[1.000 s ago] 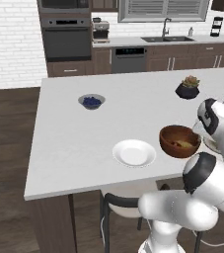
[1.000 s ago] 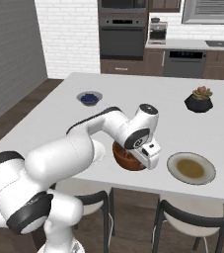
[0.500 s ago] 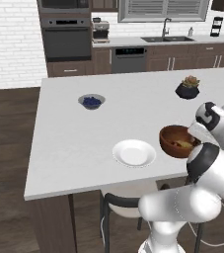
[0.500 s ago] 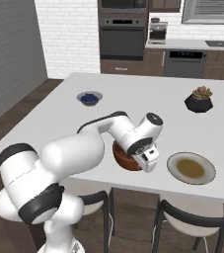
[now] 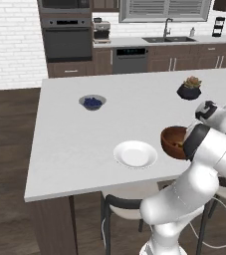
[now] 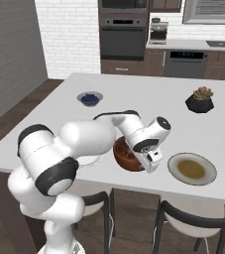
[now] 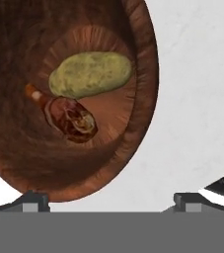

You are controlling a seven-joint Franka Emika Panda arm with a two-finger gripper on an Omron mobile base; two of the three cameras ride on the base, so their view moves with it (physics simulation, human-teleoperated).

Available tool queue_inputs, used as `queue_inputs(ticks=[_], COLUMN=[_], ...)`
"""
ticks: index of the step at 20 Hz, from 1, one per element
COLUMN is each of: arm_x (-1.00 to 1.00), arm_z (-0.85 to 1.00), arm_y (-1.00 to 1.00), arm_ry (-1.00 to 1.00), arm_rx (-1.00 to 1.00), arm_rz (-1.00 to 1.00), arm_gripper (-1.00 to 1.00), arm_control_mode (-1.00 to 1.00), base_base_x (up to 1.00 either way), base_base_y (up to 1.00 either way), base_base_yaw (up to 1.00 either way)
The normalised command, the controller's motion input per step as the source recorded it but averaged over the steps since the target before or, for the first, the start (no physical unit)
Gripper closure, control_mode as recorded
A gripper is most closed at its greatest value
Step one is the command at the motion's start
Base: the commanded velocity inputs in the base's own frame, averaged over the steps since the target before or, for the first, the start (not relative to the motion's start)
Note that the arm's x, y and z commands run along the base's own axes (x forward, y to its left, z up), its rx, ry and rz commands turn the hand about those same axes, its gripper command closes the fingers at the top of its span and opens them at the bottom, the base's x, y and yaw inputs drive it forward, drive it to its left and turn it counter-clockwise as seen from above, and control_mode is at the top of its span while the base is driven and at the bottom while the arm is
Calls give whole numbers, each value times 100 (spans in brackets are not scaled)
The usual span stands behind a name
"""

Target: Pick the chicken drumstick and potato from their plates and place them in the bowl. Then put the bowl in the fridge.

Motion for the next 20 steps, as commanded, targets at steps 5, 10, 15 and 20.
queue_inputs(ticks=[5, 10, 15, 20], arm_x=[32, 7, 8, 12], arm_z=[-40, -39, -44, -36], arm_y=[0, -5, 0, 0], arm_ry=[0, 0, 0, 0], arm_rx=[0, 0, 0, 0], arm_rz=[-1, -3, -5, -6], arm_gripper=[-100, -100, 100, 100], arm_control_mode=[-100, -100, -100, -100], base_base_x=[0, 0, 0, 0], base_base_y=[0, 0, 0, 0], base_base_yaw=[0, 0, 0, 0])
